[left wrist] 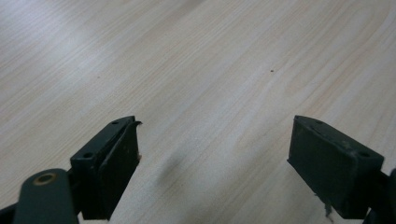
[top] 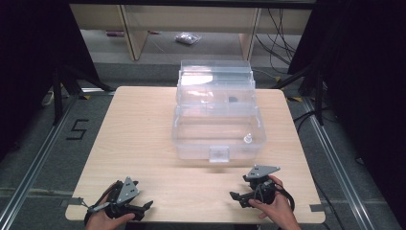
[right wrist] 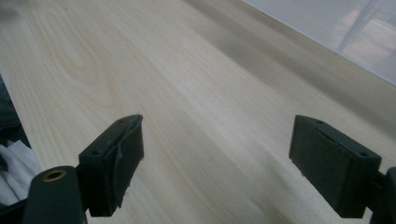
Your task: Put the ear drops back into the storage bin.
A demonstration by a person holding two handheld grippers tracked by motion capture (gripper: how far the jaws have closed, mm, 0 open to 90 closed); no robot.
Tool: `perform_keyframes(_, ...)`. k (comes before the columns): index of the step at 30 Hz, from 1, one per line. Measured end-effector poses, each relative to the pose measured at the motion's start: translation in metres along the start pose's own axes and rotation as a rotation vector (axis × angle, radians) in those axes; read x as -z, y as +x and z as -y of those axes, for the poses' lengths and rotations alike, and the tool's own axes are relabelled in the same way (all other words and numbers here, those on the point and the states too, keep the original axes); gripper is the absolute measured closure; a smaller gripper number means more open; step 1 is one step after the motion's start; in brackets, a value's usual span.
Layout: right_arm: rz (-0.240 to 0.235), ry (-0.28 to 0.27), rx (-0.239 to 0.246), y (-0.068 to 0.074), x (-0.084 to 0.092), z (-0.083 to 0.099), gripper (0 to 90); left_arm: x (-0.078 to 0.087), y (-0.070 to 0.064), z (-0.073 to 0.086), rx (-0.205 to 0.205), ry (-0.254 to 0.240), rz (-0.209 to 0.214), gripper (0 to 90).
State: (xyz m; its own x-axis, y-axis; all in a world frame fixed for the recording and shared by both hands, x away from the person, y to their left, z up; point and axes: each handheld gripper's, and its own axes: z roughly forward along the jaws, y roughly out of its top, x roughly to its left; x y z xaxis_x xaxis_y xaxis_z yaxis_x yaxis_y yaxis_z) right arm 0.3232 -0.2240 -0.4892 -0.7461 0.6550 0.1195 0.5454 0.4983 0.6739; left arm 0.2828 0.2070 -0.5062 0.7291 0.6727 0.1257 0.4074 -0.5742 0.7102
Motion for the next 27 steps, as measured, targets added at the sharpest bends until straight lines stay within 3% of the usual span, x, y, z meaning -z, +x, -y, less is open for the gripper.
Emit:
perform_keyframes(1,0.007,-0.023,0.001,0.0,-0.001,0.001,18.6,0.0,0.001,0.0,-0.006,0.008,-0.003,15.6)
perform_keyframes(2,0.002,-0.005,0.026,-0.001,0.0,0.001,18.6,0.0,0.0,0.0,-0.003,0.004,-0.005,15.6)
perform_keyframes(3,-0.008,-0.004,0.022,-0.001,0.0,0.002,18.4,0.0,0.0,0.0,0.001,-0.002,-0.006,15.6)
perform_keyframes(4,0.006,0.009,-0.015,0.001,0.002,0.003,18.3,0.0,0.0,0.0,-0.005,0.002,-0.007,15.6)
perform_keyframes(5,0.009,-0.001,0.009,0.0,0.002,0.003,18.2,0.0,0.0,0.0,-0.003,0.003,-0.01,15.6)
perform_keyframes(7,0.014,0.003,-0.006,0.001,0.003,0.005,18.1,0.0,0.0,0.0,-0.003,0.002,-0.011,15.6)
perform_keyframes(8,0.011,-0.022,-0.005,0.001,0.002,0.006,18.1,0.0,0.0,0.0,0.003,-0.001,-0.006,15.6)
perform_keyframes(9,0.009,0.004,-0.03,0.003,0.004,0.007,18.1,0.0,0.0,0.0,-0.003,0.002,-0.006,15.6)
perform_keyframes(10,0.013,-0.002,0.006,0.001,0.004,0.007,18.0,0.0,0.0,0.0,-0.005,0.003,-0.01,15.6)
perform_keyframes(18,0.027,-0.015,-0.034,0.004,0.007,0.014,17.6,0.0,0.0,0.0,0.002,-0.001,-0.005,15.6)
perform_keyframes(20,0.024,-0.017,-0.024,0.003,0.007,0.015,17.5,0.0,0.001,0.0,-0.007,0.005,-0.012,15.6)
perform_keyframes(21,0.024,0.007,-0.029,0.004,0.01,0.015,17.5,0.0,0.001,0.0,-0.006,0.005,-0.012,15.6)
perform_keyframes(27,0.038,-0.011,-0.03,0.003,0.011,0.018,17.4,0.0,0.0,0.0,-0.003,0.003,-0.01,15.6)
